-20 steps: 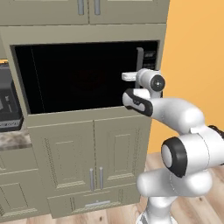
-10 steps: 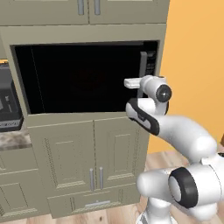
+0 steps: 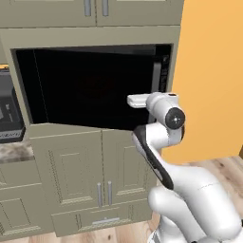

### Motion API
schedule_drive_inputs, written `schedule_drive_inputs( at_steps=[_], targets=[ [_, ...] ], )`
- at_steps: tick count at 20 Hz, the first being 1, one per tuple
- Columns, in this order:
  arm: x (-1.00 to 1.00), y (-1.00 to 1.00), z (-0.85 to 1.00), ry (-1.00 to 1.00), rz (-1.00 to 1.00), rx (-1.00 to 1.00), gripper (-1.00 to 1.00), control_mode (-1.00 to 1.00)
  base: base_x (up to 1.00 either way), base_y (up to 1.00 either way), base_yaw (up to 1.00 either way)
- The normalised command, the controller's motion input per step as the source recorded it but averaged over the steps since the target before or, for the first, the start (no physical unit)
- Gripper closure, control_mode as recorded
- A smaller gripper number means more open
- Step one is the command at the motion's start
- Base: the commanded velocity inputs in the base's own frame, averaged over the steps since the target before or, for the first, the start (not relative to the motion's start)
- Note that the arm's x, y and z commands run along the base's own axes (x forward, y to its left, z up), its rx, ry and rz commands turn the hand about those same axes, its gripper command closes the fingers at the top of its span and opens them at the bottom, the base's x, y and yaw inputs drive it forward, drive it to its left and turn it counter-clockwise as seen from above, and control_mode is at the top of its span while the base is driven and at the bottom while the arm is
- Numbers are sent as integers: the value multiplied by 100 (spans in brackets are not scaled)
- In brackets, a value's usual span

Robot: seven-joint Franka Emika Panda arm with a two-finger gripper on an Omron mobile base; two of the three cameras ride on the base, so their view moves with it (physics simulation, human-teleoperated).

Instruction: The microwave is finished heating the chicken drumstick and sweet potato. Take the bowl containing the food and place it on the dining counter.

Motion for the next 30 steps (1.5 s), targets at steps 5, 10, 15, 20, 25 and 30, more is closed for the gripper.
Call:
schedule_drive_inputs(
  at_steps=[5, 10, 15, 20, 25, 30],
  targets=[
    [-100, 100, 87, 0, 0, 0, 100, -100, 0, 0, 0],
    [-100, 100, 67, -3, 0, 0, 100, -100, 0, 0, 0],
    [-100, 92, -45, -18, 4, -7, -100, -100, 0, 0, 0],
    [-100, 9, -70, -18, 18, -5, -100, -100, 0, 0, 0],
    [-90, -90, 18, -24, 20, 6, -100, -100, 0, 0, 0],
    [-22, -100, 55, -1, 23, 22, -100, -100, 0, 0, 0]
  ],
)
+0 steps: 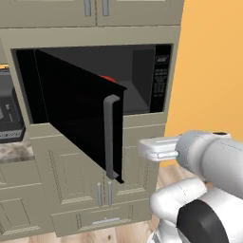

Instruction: The microwave is finished heating the chicken drumstick and sweet potato. Take the bowl containing the food and place it on the dining counter.

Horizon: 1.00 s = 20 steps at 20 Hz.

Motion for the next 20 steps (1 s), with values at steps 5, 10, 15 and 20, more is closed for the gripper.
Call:
schedule_drive_inputs(
  at_steps=[5, 10, 15, 20],
  targets=[
    [56, -57, 15, 17, 38, 32, -100, -100, 0, 0, 0],
    [78, -8, -42, 41, 43, 38, -100, -100, 0, 0, 0],
    [92, 61, -69, 42, 35, 43, -100, -100, 0, 0, 0],
    [63, 100, -48, 22, 18, 41, -100, -100, 0, 0, 0]
  ],
)
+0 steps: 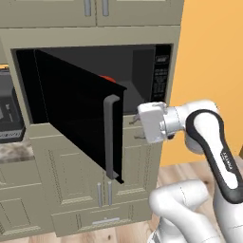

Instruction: The microwave is finished heating the chicken drumstick and sweet potato. Take the bowl containing the food and place it on the dining counter.

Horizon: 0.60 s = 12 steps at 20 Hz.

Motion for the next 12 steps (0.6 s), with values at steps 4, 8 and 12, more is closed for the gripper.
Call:
schedule_drive_inputs(
  at_steps=[4, 8, 12],
  targets=[
    [-3, 100, -16, 7, 7, 16, -100, -100, 0, 0, 0],
    [-31, 100, 0, 0, 2, 0, -100, -100, 0, 0, 0],
    [-21, 100, 11, 0, 0, -11, -100, -100, 0, 0, 0]
  ],
)
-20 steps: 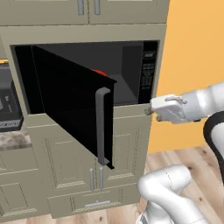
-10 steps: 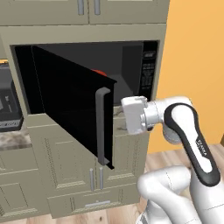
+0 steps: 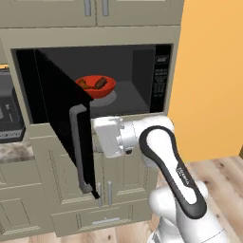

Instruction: The microwave is finished heating the chicken drumstick and sweet potato. Take the bowl containing the food and place it on the dining counter.

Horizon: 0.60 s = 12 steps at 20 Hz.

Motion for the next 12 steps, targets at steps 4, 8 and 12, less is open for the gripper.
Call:
schedule_drive_inputs(
  at_steps=[4, 8, 12],
  targets=[
    [13, 97, 3, 8, -4, -38, -100, -100, 0, 0, 0],
    [6, 8, 1, 1, -2, -13, -100, -100, 0, 0, 0],
    [16, -89, 52, 3, -35, 0, -100, -100, 0, 0, 0]
  ],
)
